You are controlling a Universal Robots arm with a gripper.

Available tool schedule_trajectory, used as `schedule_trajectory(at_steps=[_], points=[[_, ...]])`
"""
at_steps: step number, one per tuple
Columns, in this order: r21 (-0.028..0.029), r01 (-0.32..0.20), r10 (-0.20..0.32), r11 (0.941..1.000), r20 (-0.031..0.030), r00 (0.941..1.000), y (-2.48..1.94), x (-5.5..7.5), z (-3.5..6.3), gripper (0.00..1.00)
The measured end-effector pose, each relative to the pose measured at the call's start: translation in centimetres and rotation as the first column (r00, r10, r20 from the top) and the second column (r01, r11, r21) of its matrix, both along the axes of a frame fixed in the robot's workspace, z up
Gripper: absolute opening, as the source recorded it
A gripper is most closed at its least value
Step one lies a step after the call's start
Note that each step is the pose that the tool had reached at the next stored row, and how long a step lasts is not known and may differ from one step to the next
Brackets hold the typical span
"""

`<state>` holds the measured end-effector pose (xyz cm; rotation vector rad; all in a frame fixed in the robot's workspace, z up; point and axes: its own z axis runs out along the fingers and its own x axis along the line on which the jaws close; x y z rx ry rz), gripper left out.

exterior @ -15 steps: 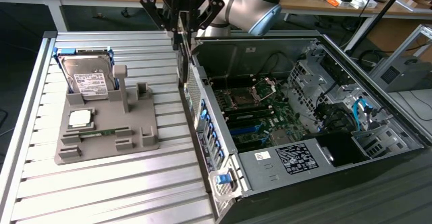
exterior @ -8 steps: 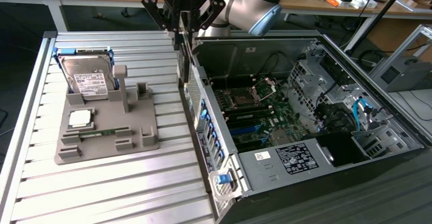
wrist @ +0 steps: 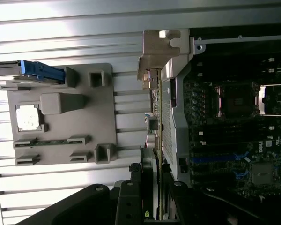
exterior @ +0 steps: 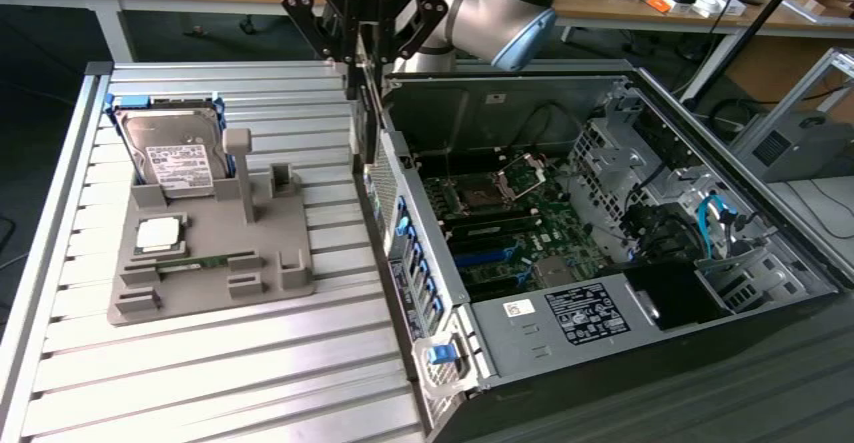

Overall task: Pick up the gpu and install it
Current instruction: 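Pick up the gpu and move the gpu toward the slot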

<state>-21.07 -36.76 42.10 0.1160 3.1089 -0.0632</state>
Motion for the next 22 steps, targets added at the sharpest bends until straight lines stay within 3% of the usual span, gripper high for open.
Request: schedule_trajectory(at_steps=[22], points=[[-0.0064, 0.0, 0.0, 1.0, 0.0001, 1.0, 0.0, 0.5, 0.0, 0.27]])
